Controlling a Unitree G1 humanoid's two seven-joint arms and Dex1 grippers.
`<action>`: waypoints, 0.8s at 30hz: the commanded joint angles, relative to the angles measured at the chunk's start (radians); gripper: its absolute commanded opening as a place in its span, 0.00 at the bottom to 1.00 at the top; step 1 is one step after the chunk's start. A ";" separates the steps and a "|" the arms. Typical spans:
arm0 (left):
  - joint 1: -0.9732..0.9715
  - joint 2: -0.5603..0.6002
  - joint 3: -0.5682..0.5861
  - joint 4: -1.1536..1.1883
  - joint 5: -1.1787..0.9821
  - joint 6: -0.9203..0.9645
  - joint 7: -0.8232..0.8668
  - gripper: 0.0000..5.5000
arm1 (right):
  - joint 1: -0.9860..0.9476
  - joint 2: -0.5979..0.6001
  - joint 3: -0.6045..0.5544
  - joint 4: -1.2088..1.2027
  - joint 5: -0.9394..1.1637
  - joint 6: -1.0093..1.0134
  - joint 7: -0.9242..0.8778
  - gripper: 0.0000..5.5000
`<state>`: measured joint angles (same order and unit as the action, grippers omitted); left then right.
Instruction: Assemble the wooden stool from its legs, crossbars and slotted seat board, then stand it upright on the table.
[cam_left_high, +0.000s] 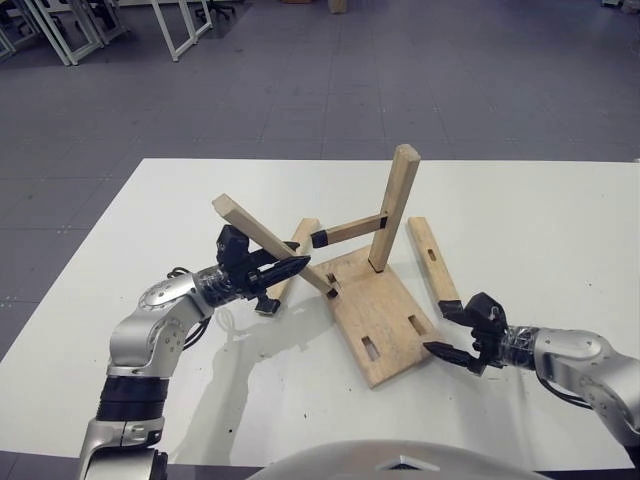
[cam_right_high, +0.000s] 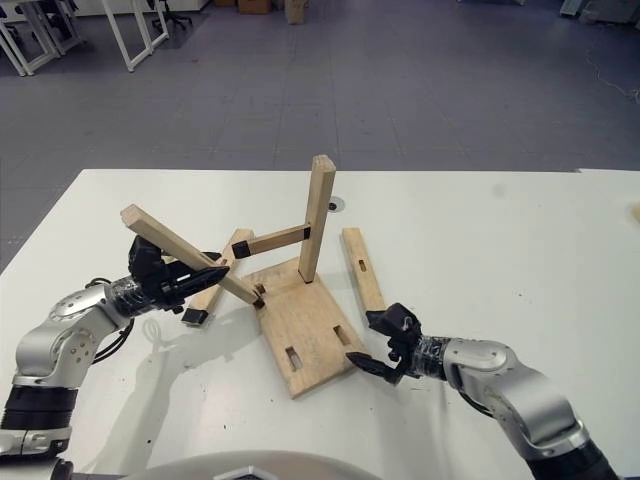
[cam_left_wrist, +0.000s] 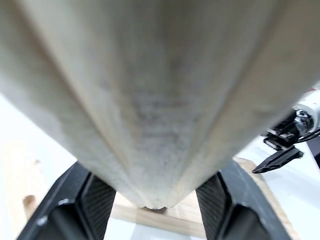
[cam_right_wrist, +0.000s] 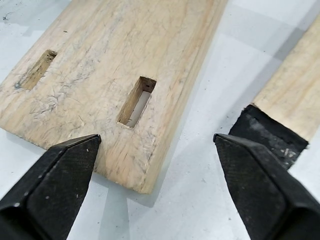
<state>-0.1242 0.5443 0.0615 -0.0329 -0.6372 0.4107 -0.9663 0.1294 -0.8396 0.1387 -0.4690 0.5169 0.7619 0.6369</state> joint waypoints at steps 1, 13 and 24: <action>-0.043 -0.018 -0.038 0.082 0.070 -0.060 -0.035 0.38 | -0.006 -0.019 0.021 0.036 -0.057 0.025 0.006 0.75; -0.103 0.060 -0.116 0.102 0.155 0.009 -0.080 0.38 | 0.007 0.033 0.012 -0.003 -0.069 0.045 -0.022 0.75; -0.146 0.098 -0.191 0.176 0.219 0.057 -0.066 0.38 | 0.002 0.089 0.025 -0.016 -0.083 0.053 -0.062 0.75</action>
<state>-0.3077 0.6003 -0.0740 0.0945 -0.5240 0.4258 -1.0415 0.1276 -0.7597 0.1406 -0.4974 0.4647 0.7854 0.5922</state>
